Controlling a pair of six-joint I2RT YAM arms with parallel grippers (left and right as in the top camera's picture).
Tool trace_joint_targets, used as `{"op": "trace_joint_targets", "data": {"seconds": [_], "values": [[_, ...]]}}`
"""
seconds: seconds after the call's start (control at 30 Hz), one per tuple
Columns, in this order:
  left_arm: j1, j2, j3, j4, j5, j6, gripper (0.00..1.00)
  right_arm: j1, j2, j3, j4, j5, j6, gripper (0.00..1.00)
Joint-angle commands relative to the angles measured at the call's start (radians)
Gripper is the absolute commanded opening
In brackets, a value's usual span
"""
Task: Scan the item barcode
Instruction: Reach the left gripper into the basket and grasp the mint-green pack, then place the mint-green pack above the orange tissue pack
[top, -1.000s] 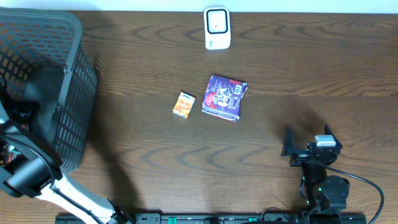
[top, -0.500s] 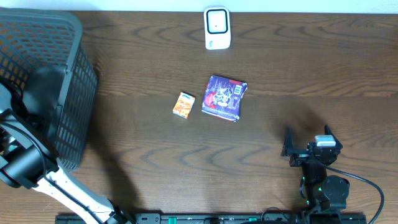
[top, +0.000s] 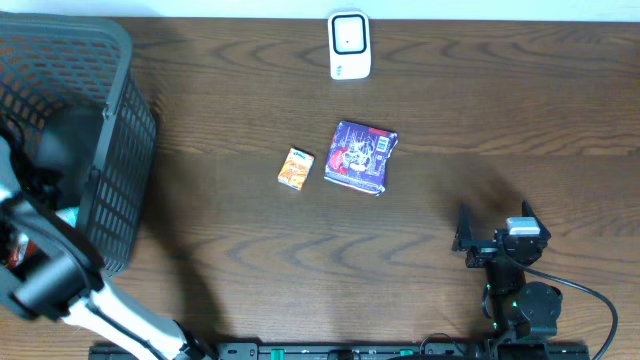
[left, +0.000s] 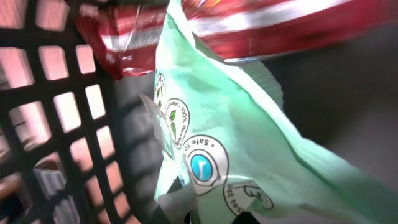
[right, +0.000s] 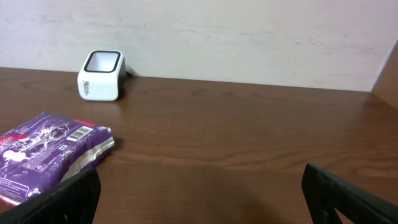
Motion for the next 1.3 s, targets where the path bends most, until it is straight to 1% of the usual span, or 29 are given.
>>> {"op": "trace_joint_targets", "data": {"seconds": [0.0, 0.1, 0.23, 0.27, 0.37, 0.43, 0.53, 0.67, 0.77, 0.87, 0.93, 1.07, 1.27], "values": [[-0.034, -0.204, 0.048, 0.051, 0.122, 0.035, 0.07, 0.005, -0.002, 0.0, -0.006, -0.002, -0.012, 0.99], [-0.065, -0.318, 0.048, 0.11, 0.195, 0.077, 0.07, 0.005, -0.002, 0.0, -0.006, -0.002, -0.012, 0.99], [-0.126, -0.47, 0.048, 0.196, 0.251, 0.079, 0.07, 0.005, -0.002, 0.0, -0.006, -0.002, -0.012, 0.99], [-0.171, -0.541, 0.048, 0.248, 0.283, 0.079, 0.07, 0.005, -0.002, 0.0, -0.006, -0.002, -0.012, 0.99], [-0.256, -0.621, 0.048, 0.34, 0.372, 0.142, 0.07, 0.005, -0.002, 0.0, -0.006, -0.002, -0.012, 0.99], [-0.338, -0.654, 0.047, 0.389, 0.417, 0.197, 0.07, 0.005, -0.002, 0.0, -0.006, -0.002, -0.012, 0.99], [-0.473, -0.665, 0.047, 0.418, 0.424, 0.257, 0.07, 0.005, -0.002, 0.0, -0.006, -0.002, -0.012, 0.99], [-0.662, -0.631, 0.032, 0.41, 0.416, 0.358, 0.07, 0.005, -0.002, 0.0, -0.006, -0.002, -0.012, 0.99], [-0.785, -0.571, 0.011, 0.41, 0.381, 0.367, 0.07, 0.005, -0.002, 0.0, -0.006, -0.002, -0.012, 0.99], [-0.871, -0.492, 0.006, 0.381, 0.34, 0.374, 0.07, 0.005, -0.002, 0.0, -0.006, -0.002, -0.012, 0.99], [-0.921, -0.42, 0.006, 0.364, 0.278, 0.374, 0.08, 0.005, -0.002, 0.0, -0.006, -0.002, -0.012, 0.99], [-0.978, -0.283, 0.006, 0.361, 0.194, 0.373, 0.07, 0.005, -0.002, 0.0, -0.006, -0.002, -0.012, 0.99], [-1.027, -0.094, 0.006, 0.349, 0.192, 0.361, 0.08, 0.005, -0.002, 0.0, -0.006, -0.002, -0.012, 0.99]]}}
